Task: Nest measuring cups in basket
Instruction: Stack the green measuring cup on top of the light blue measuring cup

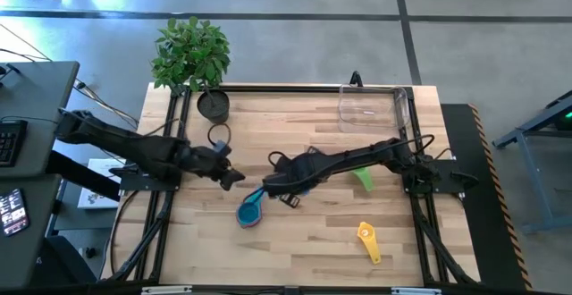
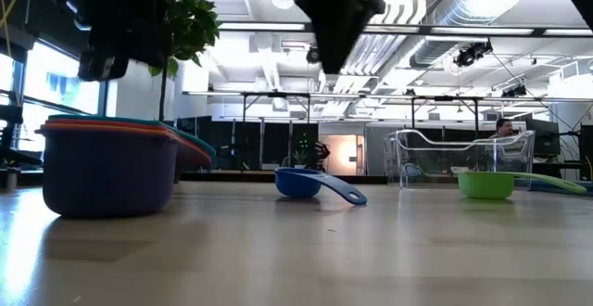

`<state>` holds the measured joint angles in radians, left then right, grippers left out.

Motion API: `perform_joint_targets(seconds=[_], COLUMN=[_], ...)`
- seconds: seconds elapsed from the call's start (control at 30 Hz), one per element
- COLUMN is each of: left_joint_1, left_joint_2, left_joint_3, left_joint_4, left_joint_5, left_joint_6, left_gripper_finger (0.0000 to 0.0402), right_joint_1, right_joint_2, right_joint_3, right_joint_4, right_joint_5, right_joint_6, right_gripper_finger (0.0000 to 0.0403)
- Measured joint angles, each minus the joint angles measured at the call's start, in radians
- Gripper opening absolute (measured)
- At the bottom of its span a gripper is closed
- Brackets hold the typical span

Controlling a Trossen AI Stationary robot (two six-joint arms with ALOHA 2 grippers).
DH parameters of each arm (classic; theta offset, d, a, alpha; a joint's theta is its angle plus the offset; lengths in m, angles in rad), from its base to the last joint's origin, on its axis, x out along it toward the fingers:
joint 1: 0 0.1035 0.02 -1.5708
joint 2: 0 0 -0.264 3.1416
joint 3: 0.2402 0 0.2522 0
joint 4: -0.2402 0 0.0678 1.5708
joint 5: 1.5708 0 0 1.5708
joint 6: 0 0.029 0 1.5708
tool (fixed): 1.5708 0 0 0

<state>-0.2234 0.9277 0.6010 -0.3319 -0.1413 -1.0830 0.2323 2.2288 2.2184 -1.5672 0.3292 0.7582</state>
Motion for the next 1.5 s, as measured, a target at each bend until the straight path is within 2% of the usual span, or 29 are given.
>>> perform_joint_targets(seconds=[0.2,0.47,0.8,1.03,1.27,1.5], left_joint_1=[0.0,0.0,0.001,0.001,0.002,0.002], left_joint_2=[-0.109,-0.202,-0.226,-0.226,-0.226,-0.226], left_joint_3=[0.0,0.001,0.001,0.001,0.001,0.001], left_joint_4=[0.073,0.103,0.105,0.106,0.106,0.104], left_joint_5=[-0.008,-0.093,-0.168,-0.255,-0.331,-0.344], left_joint_6=[0.05,0.074,0.19,0.252,0.258,0.258], left_gripper_finger=[0.0074,0.0074,0.0074,0.0074,0.0074,0.0074], right_joint_1=[0.011,-0.004,-0.075,-0.128,-0.166,-0.208], right_joint_2=[-0.024,-0.137,-0.497,-0.73,-0.895,-0.971], right_joint_3=[-0.074,-0.317,-0.797,-1.039,-1.18,-1.246], right_joint_4=[-0.003,0.023,0.339,0.433,0.497,0.529], right_joint_5=[0.019,0.013,-0.048,-0.099,-0.099,-0.101], right_joint_6=[-0.014,-0.003,0.065,0.159,0.18,0.117], right_gripper_finger=[0.009,0.009,0.009,0.009,0.009,0.011])
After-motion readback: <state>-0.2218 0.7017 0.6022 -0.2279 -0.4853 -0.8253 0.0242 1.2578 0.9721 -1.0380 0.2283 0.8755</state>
